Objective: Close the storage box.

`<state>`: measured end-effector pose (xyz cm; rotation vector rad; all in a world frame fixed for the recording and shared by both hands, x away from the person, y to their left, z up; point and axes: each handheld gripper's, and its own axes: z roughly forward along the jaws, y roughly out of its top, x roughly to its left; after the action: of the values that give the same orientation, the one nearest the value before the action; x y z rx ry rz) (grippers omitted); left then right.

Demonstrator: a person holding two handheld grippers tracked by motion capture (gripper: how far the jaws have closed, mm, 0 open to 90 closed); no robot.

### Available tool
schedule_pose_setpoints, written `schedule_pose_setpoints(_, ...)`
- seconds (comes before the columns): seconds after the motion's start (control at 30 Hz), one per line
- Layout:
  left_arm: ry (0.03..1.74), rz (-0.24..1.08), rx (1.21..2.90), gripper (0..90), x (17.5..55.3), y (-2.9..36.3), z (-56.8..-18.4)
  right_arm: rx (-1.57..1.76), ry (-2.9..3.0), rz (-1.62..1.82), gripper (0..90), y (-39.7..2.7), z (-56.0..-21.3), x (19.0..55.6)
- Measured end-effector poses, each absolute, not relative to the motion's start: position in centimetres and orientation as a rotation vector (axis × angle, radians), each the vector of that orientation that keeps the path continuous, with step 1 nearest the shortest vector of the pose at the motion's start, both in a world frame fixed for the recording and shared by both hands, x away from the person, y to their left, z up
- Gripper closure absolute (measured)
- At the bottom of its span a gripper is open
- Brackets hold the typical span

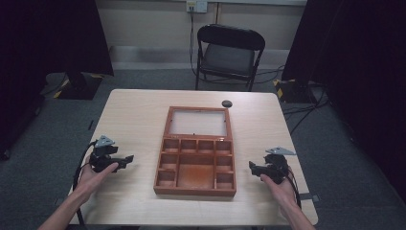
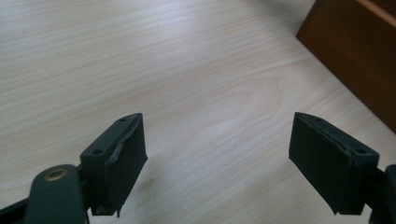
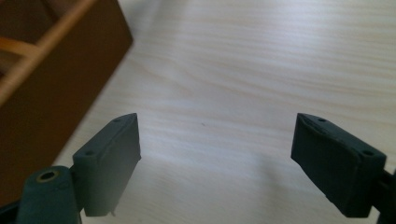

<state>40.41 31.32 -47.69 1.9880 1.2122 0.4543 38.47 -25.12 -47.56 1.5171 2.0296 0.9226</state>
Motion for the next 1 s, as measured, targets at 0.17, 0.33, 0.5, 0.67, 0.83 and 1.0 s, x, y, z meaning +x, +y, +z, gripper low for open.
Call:
schedule_pose_setpoints(0.17,1.190,0.461,1.987,20.5,40.9,30.4,-46.5,1.474,2.008,1.010,15.6,-25.0,-46.2,39.4)
schedule_pose_setpoints(0.33,1.179,0.451,1.990,21.1,41.1,29.8,-46.3,1.485,2.046,1.013,16.6,-24.3,-45.6,40.7)
schedule_pose_setpoints(0.5,1.165,0.424,1.986,20.4,41.6,29.7,-45.6,1.439,2.076,1.056,18.9,-23.7,-44.8,41.3)
schedule_pose_setpoints(0.67,1.185,0.396,1.951,21.2,42.4,29.3,-45.5,1.448,2.098,1.084,20.2,-23.0,-44.0,42.5)
schedule_pose_setpoints(0.83,1.195,0.424,1.922,21.5,43.3,29.0,-44.9,1.424,2.142,1.101,20.9,-22.1,-43.6,43.7)
schedule_pose_setpoints(1.0,1.199,0.427,1.919,21.6,44.9,27.9,-44.8,1.429,2.144,1.105,19.9,-21.1,-42.5,45.2)
